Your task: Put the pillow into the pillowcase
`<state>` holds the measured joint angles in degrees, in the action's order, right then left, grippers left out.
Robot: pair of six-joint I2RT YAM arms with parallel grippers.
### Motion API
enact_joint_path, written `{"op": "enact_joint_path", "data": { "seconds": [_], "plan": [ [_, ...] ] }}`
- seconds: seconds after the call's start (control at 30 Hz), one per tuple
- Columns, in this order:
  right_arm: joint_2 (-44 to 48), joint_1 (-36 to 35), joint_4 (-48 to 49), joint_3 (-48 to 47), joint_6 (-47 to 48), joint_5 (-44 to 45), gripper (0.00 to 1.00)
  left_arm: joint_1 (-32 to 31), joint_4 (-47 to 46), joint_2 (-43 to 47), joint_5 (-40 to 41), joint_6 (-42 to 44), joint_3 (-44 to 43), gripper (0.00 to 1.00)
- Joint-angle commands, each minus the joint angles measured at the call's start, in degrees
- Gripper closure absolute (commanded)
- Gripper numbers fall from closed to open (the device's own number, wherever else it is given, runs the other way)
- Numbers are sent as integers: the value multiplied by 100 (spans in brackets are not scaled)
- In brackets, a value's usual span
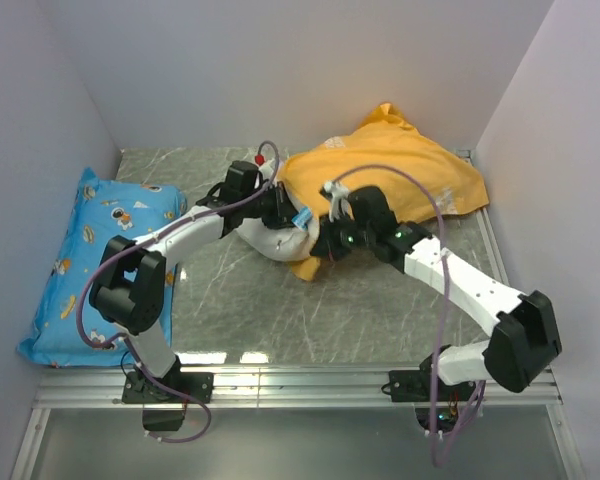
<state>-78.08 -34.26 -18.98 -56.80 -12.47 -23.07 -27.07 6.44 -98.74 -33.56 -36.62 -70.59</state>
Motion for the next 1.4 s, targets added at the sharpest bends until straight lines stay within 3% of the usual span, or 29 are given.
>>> {"op": "enact_joint_path", "data": {
  "seconds": [0.0, 0.13, 0.27, 0.37, 0.4, 0.47, 0.5, 0.57, 0.6, 0.67, 0.77, 0.8, 0.9, 1.0, 1.03, 1.07, 1.1, 1.13, 1.23, 1.37],
  "plan": [
    [182, -476, 194, -1357, 87, -1968, 100, 18, -1775, -32, 16, -1047, 26, 100],
    [-1058, -959, -412, -3404, 34, -3558, 100, -9, -2305, -110, 200, -1821, 151, 100],
    [-1087, -1171, -124, -2989, 78, -4126, 100, 105, -2024, -76, 350, -1656, 141, 100],
    [-1138, -776, -944, -2434, 805, -3926, 100, 228, -1699, 188, 298, -1349, 483, 100],
    [-1130, -618, -1210, -2398, 1190, -3794, 86, 263, -1611, 345, 289, -1243, 598, 100],
    [-1034, -468, -2025, -2520, 1623, -3557, 55, 272, -1199, 539, 263, -647, 948, 100],
    [-990, -354, -2326, -2686, 1842, -3521, 32, 264, -989, 766, 341, -357, 1063, 100],
    [-815, 189, -3168, -3345, 2080, -3468, 8, 272, -470, 1013, 324, 617, 1449, 100],
    [-718, 453, -3286, -3530, 2178, -3380, 4, 264, -146, 1189, 411, 1047, 1495, 100],
    [-603, 1323, -3584, -3943, 2283, -3091, 4, 246, 486, 1383, 377, 2269, 1722, 100],
    [-804, 1956, -3544, -4033, 2407, -1574, 9, -60, 1304, 1787, 473, 4079, 1890, 100],
    [-857, 2019, -3420, -3876, 2355, -769, 12, -610, 1403, 2092, 1004, 4858, 1960, 100],
    [-1410, 2046, -3094, -4022, 2241, -42, 14, -1598, 1439, 2858, 1534, 6030, 2452, 98],
    [-2157, 1950, -3277, -4313, 2196, -65, 14, -1505, 1648, 3395, 1731, 6255, 2586, 75],
    [-2376, 1871, -3418, -4209, 2257, -170, 15, -1233, 1798, 3492, 1078, 6237, 2481, 54],
    [-2422, 1766, -3410, -4025, 2467, -224, 18, -430, 1887, 3632, 662, 6089, 2184, 44],
    [-2431, 1513, -3393, -3484, 2617, -276, 19, -22, 1948, 3634, 275, 5635, 2015, 33],
    [-2370, 1380, -3219, -3157, 2740, -294, 22, 313, 2045, 3581, -59, 5448, 1814, 16],
    [-1915, 940, -2491, -1873, 3136, -181, 23, 1071, 2090, 3073, -485, 4666, 918, 1],
    [-1447, 632, -2084, -1124, 3408, -14, 24, 1975, 2247, 1758, -1090, 4067, 275, 1]
  ]
}}
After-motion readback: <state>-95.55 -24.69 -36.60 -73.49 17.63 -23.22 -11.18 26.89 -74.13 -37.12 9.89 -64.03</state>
